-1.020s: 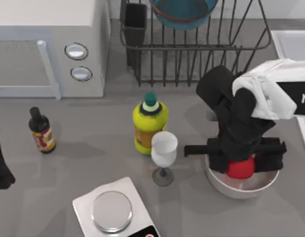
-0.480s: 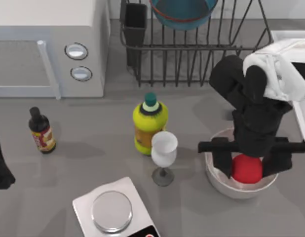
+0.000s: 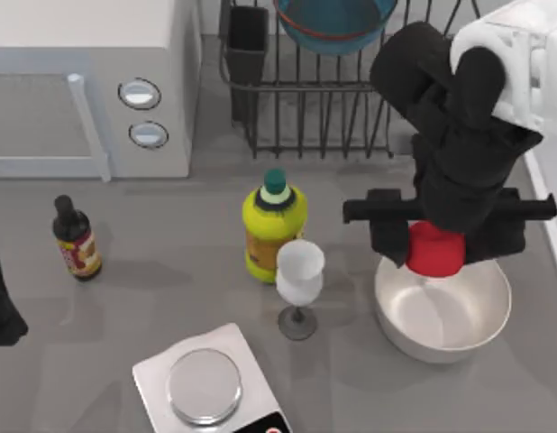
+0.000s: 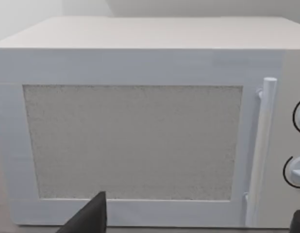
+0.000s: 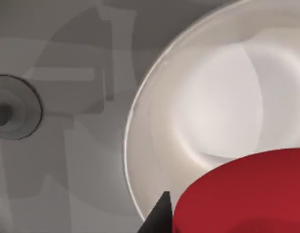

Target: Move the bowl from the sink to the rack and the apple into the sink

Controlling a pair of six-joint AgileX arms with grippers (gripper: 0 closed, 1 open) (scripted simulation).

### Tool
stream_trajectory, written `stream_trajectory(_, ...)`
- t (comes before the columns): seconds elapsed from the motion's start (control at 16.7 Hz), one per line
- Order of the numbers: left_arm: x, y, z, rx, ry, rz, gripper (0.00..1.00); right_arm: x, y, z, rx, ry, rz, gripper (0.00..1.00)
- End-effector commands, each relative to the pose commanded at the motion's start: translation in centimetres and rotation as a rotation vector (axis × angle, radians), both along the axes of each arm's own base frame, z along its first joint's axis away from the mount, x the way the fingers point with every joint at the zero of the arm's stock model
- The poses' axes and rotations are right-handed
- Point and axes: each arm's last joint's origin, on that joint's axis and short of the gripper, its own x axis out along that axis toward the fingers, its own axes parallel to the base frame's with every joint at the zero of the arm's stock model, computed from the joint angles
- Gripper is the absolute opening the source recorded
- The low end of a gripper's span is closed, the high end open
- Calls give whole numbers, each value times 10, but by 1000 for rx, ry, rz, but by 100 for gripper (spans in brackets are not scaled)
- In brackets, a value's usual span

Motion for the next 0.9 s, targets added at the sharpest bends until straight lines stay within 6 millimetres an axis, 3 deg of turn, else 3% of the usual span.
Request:
stream_trajectory(0.36,0,0,0,0,0,0,100,2,-1,-1,4,-5,-5,0)
stream_trajectory(0.54,0,0,0,0,0,0,100,16,-13,-6,38,-54,-18,0)
stream_trajectory(0.72,0,0,0,0,0,0,100,38,-39,-16,105,-149,-54,0)
stream_trajectory(0.9,0,0,0,0,0,0,100,61,-82,-24,186,-309,-110,0)
